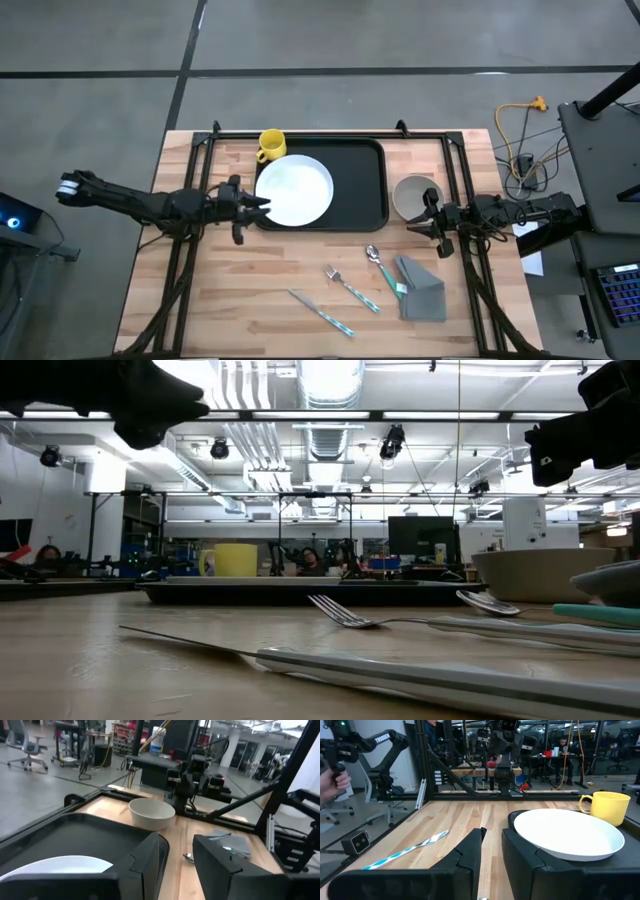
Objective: Set up tray
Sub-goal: Put the gray bowl on top of the plate on the black serving tray
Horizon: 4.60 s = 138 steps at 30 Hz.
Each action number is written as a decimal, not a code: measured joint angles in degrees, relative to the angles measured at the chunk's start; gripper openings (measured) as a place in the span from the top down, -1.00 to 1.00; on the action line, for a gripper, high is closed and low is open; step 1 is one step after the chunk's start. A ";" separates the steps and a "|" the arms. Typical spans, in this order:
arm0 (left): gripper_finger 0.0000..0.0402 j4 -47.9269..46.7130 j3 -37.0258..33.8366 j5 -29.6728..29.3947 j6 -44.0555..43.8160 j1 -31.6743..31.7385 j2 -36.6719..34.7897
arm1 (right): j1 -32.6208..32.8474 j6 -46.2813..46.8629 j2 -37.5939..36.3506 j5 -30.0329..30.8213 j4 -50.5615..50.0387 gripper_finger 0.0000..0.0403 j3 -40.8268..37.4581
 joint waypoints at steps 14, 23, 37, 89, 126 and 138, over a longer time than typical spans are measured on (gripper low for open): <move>0.49 -1.04 -2.45 -0.29 2.40 0.02 -5.08 | 0.00 -0.02 0.00 0.02 0.00 0.66 0.00; 0.49 -0.03 -2.82 5.21 1.80 0.02 -6.96 | 0.00 -0.04 -0.02 0.02 0.00 0.66 0.00; 0.49 7.61 -10.16 11.79 1.90 0.00 -20.16 | 0.02 0.00 0.00 0.00 0.00 0.66 0.00; 0.49 1.05 -18.08 30.43 9.70 0.02 -34.15 | 0.02 0.02 -0.02 0.00 0.00 0.66 0.00; 0.49 -7.52 -18.16 18.58 15.52 0.04 -34.28 | 0.01 0.02 -0.02 0.02 0.00 0.66 0.00; 0.49 -11.29 -18.16 18.58 15.72 0.04 -34.15 | 0.02 -0.05 -0.02 0.01 0.00 0.66 0.00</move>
